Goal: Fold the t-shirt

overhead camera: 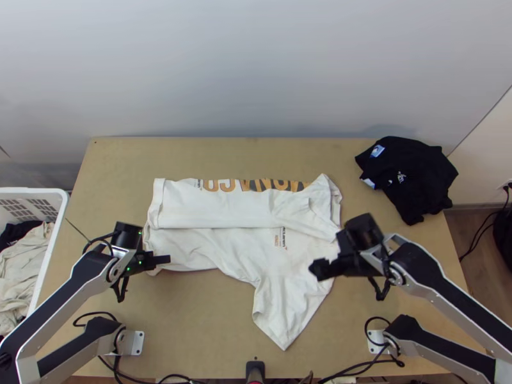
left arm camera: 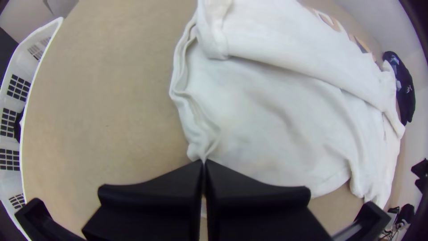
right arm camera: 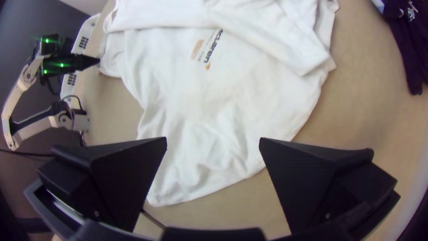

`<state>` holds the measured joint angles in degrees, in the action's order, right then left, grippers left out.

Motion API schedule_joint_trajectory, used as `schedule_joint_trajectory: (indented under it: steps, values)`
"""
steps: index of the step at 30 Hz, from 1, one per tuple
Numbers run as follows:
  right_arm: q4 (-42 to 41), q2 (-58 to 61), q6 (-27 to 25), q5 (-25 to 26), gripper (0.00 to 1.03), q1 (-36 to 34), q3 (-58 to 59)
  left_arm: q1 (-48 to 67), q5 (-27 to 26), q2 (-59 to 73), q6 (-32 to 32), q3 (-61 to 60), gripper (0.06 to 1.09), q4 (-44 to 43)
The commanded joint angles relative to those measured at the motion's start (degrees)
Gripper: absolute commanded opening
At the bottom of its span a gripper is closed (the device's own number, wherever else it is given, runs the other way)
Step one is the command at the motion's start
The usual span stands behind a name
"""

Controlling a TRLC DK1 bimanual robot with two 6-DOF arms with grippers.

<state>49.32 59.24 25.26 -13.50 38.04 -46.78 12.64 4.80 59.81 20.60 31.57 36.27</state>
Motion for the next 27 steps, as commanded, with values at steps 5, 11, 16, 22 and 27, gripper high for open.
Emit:
schedule_joint_trajectory:
  steps: [5, 11, 16, 22, 27]
  values:
    - [3.2, 3.7, -2.8, -4.6, 0.96, 14.2, 1.6, 0.0, 3.4, 2.7, 0.1, 2.2, 0.1, -2.2]
    - [-0.4, 10.0, -3.7, -4.0, 0.96, 26.6, 2.1, 0.3, 4.1, 6.0, 0.9, 3.3, 0.1, -2.8]
    - [-6.0, 14.5, -3.6, -1.6, 0.96, 32.9, 1.8, 0.2, 5.0, 5.8, 1.2, 4.0, 0.1, -1.9]
    - [-7.7, 19.7, -5.0, -0.6, 0.96, 36.5, -0.5, -0.3, 5.0, 4.3, 1.2, 3.0, 0.1, -1.6]
    - [-7.7, 22.8, -6.5, 1.1, 0.96, 38.6, -2.4, -0.7, 5.0, 3.8, 1.7, 2.7, 0.1, -1.7]
